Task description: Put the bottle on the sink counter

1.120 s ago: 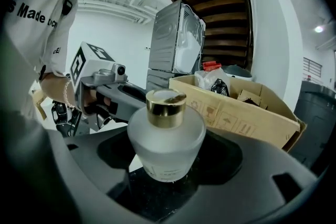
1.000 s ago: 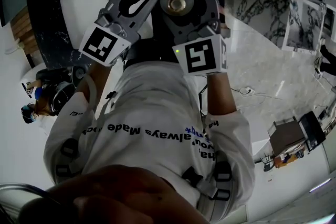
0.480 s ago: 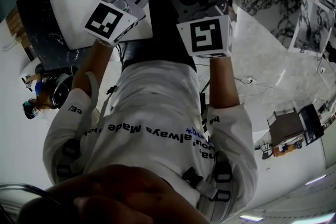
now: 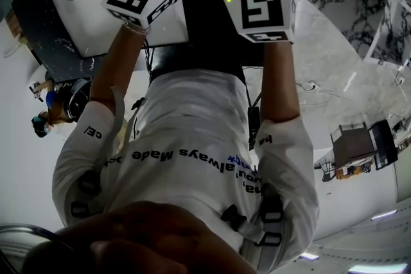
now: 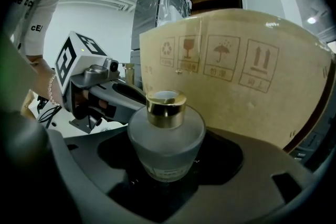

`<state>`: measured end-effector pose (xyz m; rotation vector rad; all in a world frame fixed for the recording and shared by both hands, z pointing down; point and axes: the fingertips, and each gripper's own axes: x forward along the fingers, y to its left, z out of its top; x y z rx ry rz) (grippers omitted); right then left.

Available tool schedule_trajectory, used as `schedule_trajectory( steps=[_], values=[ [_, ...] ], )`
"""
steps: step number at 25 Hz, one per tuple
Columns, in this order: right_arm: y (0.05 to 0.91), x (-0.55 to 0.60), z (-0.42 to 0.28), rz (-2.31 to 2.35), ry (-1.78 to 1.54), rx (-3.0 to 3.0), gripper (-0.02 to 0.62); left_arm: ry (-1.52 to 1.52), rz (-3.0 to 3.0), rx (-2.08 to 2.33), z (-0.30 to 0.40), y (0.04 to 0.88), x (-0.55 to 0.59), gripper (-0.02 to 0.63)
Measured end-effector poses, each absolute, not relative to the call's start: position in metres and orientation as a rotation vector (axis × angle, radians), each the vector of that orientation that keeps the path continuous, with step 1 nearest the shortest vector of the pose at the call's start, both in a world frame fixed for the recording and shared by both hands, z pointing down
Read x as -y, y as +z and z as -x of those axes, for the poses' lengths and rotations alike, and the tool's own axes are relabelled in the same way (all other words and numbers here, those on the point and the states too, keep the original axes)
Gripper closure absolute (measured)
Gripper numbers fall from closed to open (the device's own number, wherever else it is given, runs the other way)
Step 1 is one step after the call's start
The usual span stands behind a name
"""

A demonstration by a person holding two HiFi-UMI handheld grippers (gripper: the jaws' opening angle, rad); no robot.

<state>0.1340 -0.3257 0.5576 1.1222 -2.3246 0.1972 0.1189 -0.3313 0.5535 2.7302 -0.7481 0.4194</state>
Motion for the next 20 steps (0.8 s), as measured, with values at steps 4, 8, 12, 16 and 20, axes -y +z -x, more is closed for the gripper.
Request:
schedule_trajectory(
  steps=[4,8,12,16,20],
  values=[
    [0.580,0.333,-0.137,-1.119,0.229,2.306,0.262,0.450,-2.695,0.753,-0.122,0.577,0.339,0.603],
    [0.596,0.340,-0.139,-1.120,0.247,2.316,0.262,0.456,-2.663,0.773,-0.122,0.593,0.347,0.603],
    [0.603,0.346,-0.139,-1.110,0.230,2.319,0.262,0.461,-2.646,0.796,-0.122,0.601,0.353,0.603],
    [0.609,0.352,-0.139,-1.099,0.217,2.304,0.262,0.470,-2.628,0.814,-0.121,0.608,0.359,0.603],
    [0.613,0.355,-0.138,-1.093,0.218,2.310,0.262,0.480,-2.618,0.835,-0.119,0.611,0.363,0.603]
  ],
)
